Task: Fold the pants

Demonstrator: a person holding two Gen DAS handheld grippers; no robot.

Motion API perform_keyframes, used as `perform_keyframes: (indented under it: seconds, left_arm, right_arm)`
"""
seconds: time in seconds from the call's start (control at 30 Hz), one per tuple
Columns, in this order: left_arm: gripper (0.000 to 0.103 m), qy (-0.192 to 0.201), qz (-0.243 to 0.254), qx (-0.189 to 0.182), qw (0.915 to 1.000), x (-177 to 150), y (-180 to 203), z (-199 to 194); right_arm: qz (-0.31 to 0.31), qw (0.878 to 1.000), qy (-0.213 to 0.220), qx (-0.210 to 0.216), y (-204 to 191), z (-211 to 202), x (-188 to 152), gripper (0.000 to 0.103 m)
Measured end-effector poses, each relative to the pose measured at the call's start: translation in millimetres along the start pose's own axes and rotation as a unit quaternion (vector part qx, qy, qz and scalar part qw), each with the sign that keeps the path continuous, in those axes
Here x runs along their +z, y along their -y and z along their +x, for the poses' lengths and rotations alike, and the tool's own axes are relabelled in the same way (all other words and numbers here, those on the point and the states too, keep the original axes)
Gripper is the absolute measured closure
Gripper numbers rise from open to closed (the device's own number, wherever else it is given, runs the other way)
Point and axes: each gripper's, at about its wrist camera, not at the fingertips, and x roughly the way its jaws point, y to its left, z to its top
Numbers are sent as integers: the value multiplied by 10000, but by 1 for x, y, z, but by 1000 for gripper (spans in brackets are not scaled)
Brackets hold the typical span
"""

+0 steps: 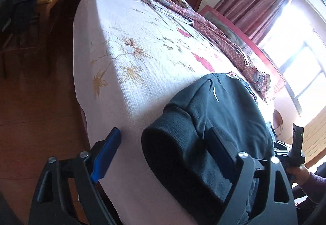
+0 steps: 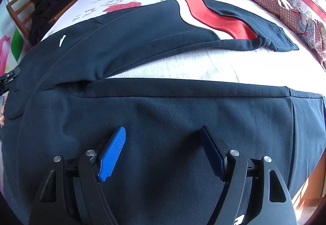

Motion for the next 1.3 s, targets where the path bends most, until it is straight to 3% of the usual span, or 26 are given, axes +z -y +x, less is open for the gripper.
perform_keyframes:
  seconds: [0.1,0.27,0.3,0.33,0.37,0.43,0.53,0.6,0.67,0.73,0.8,0.87,1.0,1.13,1.2,1.3]
  left_arm:
    - [38,3,-30,-11,10000,0,3,-4]
    - [54,-32,69,479,9988,-3,11,-8]
    - [60,-14,80,598,9982,-3,14,-9]
    - [77,20,80,709,9974,-3,17,-12]
    - [86,72,69,683,9976,-4,23,-15]
    - [93,251,234,1025,9941,-9,38,-27]
    - [95,709,577,1339,9868,-10,82,-49]
    - [95,981,907,1355,9817,-12,116,-66]
    - [95,1155,1190,1139,9796,-16,146,-83]
    - [95,1190,1466,895,9779,-26,173,-95]
    - [95,1160,1684,708,9763,-35,191,-102]
    - [95,1101,1760,544,9767,-42,204,-105]
    - [95,1052,1856,550,9754,-55,216,-108]
    - [95,1022,1901,576,9747,-61,221,-110]
    - [95,1025,1936,577,9740,-63,223,-112]
    - [95,1013,1915,551,9747,-67,224,-112]
  right_arm:
    - [-1,10000,-6,-3,0,0,0,29]
    - [23,10000,30,-2,-1,-1,-1,28]
    - [24,10000,41,7,-1,-1,-1,28]
    - [32,10000,52,20,0,-2,-2,28]
    - [39,10000,63,29,0,-2,-2,28]
    - [41,9999,86,34,1,-3,-3,28]
    - [65,10000,32,67,3,-5,-1,28]
    - [681,9954,-318,589,24,-11,12,28]
    - [1762,9771,-407,1121,59,-17,27,28]
    - [2461,9592,-382,1337,88,-20,54,28]
    - [2897,9434,-296,1587,108,-18,92,27]
    - [3143,9360,-325,1549,118,-7,135,21]
    - [3638,9107,-758,1802,120,37,207,21]
    - [3613,9119,-1166,1561,96,69,253,21]
    - [3648,9123,-1139,1473,84,77,265,21]
    - [3367,9243,-1294,1245,66,88,278,23]
